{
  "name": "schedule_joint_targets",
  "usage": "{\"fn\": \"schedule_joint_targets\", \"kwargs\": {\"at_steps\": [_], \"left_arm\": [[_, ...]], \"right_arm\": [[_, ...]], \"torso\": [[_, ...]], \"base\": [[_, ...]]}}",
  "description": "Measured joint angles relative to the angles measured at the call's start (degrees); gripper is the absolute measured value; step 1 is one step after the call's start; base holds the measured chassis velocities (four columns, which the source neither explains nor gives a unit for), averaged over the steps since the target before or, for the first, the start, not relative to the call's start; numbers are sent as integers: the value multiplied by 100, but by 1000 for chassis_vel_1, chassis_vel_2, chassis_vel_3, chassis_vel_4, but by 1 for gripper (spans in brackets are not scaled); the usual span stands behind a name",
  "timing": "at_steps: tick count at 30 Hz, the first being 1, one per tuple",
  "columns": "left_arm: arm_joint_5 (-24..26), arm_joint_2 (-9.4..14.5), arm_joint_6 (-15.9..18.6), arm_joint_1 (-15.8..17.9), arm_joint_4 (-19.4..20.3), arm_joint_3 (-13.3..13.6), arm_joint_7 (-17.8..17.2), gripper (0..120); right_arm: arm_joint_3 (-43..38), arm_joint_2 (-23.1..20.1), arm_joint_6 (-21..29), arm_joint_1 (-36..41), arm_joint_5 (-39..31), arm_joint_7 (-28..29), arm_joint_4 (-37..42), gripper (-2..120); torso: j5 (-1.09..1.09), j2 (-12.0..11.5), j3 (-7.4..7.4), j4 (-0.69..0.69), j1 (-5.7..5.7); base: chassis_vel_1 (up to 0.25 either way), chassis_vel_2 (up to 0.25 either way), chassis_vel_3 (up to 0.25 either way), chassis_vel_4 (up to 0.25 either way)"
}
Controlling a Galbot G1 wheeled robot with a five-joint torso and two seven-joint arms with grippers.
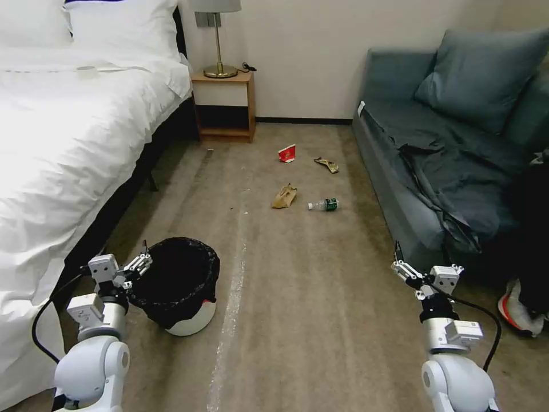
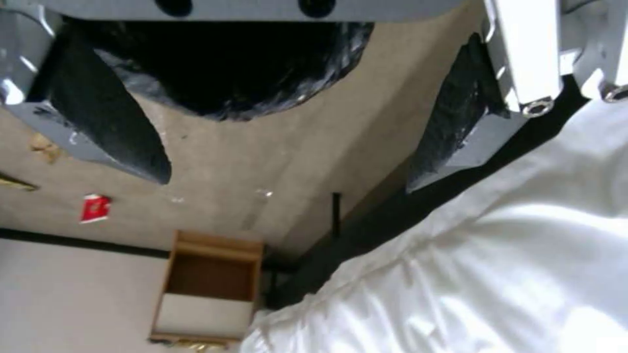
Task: Pick up the trash bin, then pick up the garbage on the floor and place it into the trash bin.
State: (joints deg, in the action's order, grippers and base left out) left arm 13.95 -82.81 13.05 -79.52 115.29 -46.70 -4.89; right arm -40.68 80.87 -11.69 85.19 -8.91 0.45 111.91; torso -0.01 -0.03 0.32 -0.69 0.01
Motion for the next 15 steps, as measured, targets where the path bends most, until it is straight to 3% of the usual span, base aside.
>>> {"fn": "schedule_joint_targets", "kwargs": {"at_steps": [15], "left_arm": [[752,-15,416,141,-238,-3,-714,96]], "right_arm": [[2,5,-4,12,-5,-36,-2,100]], "torso": [[0,0,0,0,0]], "base": [[0,0,0,0]]}}
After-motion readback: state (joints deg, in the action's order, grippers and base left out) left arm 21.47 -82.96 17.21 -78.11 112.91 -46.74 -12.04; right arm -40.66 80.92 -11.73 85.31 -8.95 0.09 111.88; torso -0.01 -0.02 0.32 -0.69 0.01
